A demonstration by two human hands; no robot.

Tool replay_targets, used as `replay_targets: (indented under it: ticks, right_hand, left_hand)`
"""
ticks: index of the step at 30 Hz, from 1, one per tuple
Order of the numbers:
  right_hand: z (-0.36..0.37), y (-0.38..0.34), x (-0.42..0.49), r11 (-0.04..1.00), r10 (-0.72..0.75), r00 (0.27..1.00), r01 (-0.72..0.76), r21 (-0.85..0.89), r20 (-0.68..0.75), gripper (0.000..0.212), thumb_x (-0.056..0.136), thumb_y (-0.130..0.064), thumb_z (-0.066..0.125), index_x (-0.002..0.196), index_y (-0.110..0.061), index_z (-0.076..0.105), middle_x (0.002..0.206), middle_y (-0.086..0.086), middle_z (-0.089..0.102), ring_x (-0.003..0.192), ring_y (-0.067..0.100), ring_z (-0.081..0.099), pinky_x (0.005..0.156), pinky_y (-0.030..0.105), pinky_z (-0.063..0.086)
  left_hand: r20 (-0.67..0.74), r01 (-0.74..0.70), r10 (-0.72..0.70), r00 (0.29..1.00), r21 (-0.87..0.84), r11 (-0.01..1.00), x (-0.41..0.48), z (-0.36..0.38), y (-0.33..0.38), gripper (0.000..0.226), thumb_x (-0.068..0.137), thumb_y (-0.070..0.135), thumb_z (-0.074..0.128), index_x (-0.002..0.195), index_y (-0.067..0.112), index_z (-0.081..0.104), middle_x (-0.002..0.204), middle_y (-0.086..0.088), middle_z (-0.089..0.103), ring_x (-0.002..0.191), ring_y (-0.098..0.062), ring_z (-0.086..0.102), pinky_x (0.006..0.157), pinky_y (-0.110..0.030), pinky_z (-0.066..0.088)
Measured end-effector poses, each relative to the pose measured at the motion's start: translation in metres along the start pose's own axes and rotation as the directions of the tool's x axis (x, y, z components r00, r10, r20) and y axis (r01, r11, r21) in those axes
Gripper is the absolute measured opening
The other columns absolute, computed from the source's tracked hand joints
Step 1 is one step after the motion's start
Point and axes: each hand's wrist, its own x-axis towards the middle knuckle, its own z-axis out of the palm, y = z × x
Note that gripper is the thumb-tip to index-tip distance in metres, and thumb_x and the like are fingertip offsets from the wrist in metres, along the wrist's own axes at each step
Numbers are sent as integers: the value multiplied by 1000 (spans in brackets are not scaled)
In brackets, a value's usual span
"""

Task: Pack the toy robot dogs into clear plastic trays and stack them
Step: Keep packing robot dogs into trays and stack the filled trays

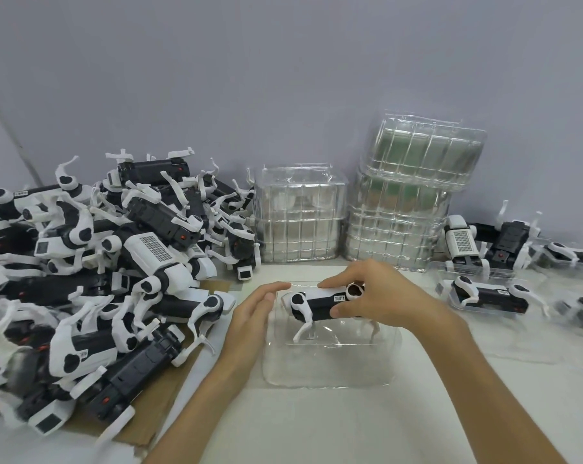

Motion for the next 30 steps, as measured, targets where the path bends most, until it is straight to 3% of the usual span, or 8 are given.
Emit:
replay_targets:
  ticks: [5, 9, 13, 16, 19, 23, 27, 30]
  right_hand:
    - [9, -3, 1, 958, -17, 999, 6, -285, -35, 44, 74, -44, 83, 115, -49, 68, 97, -17, 53, 91, 4, 45, 62, 20, 33]
    - [13, -1, 1, 972, -31, 999, 24, -234, -25, 40, 78, -41, 81, 116, -45, 69, 100, -13, 53, 91, 6, 52, 64, 16, 35]
    - [-3, 4, -1, 999, -1, 997, -2, -37, -75, 34, 91, -49, 65, 123, -39, 62, 109, -9, 51, 90, 2, 53, 76, 21, 42]
    - [-20, 14, -6, 989, 122, 990, -127, -71, -75, 54, 99, -50, 49, 146, -26, 44, 135, -1, 49, 114, 13, 52, 97, 31, 41]
    - [-26, 24, -13, 954, 297, 946, -287, -89, 133, 67, 100, -58, 37, 154, -19, 32, 152, -2, 42, 130, 16, 49, 100, 29, 35]
    - [-19, 28, -18, 940, 282, 918, -323, 112, 280, 60, 93, -67, 40, 142, -33, 44, 127, -14, 56, 102, 3, 59, 88, 24, 51]
    - [-18, 33, -18, 919, 187, 947, -263, 293, 262, 88, 73, -73, 59, 151, -47, 26, 127, -20, 56, 109, 4, 61, 83, 22, 54]
    - [-16, 36, -18, 887, 125, 962, -217, 408, 241, 91, 69, -72, 67, 147, -58, 23, 135, -15, 49, 108, 1, 63, 76, 18, 56]
  left_hand:
    - [90, 15, -10, 996, -50, 999, -1, -5, -2, 26, 98, 31, 50, 111, 29, 72, 119, 12, 68, 119, 7, 54, 98, -20, 37]
    - [135, 23, -18, 991, -37, 999, -4, -6, 0, 43, 80, 38, 63, 123, 35, 64, 128, 23, 61, 127, 13, 44, 98, -13, 37]
    - [4, 62, -62, 998, -29, 998, -6, 0, 2, 66, 72, 33, 69, 135, 37, 49, 132, 25, 50, 122, 15, 42, 97, -14, 35]
    - [-113, 89, -87, 990, 12, 996, -5, 4, 1, 48, 84, 21, 72, 130, 28, 56, 124, 20, 54, 119, 10, 46, 85, -11, 37]
    - [-143, 95, -91, 986, 24, 995, -4, 6, -3, 39, 90, 12, 67, 126, 26, 63, 122, 18, 59, 112, 13, 51, 81, -8, 39]
    - [-140, 102, -111, 984, -66, 993, -1, 1, -2, 33, 94, 14, 62, 122, 32, 63, 125, 18, 62, 107, 18, 55, 83, -9, 44]
    - [-125, 104, -121, 985, -136, 985, 2, -3, -3, 29, 102, 22, 51, 125, 39, 59, 132, 23, 60, 124, 11, 50, 97, -12, 37]
    - [-127, 91, -111, 986, -151, 984, 4, -3, -4, 30, 105, 29, 45, 129, 41, 59, 130, 30, 58, 125, 15, 47, 96, -7, 35]
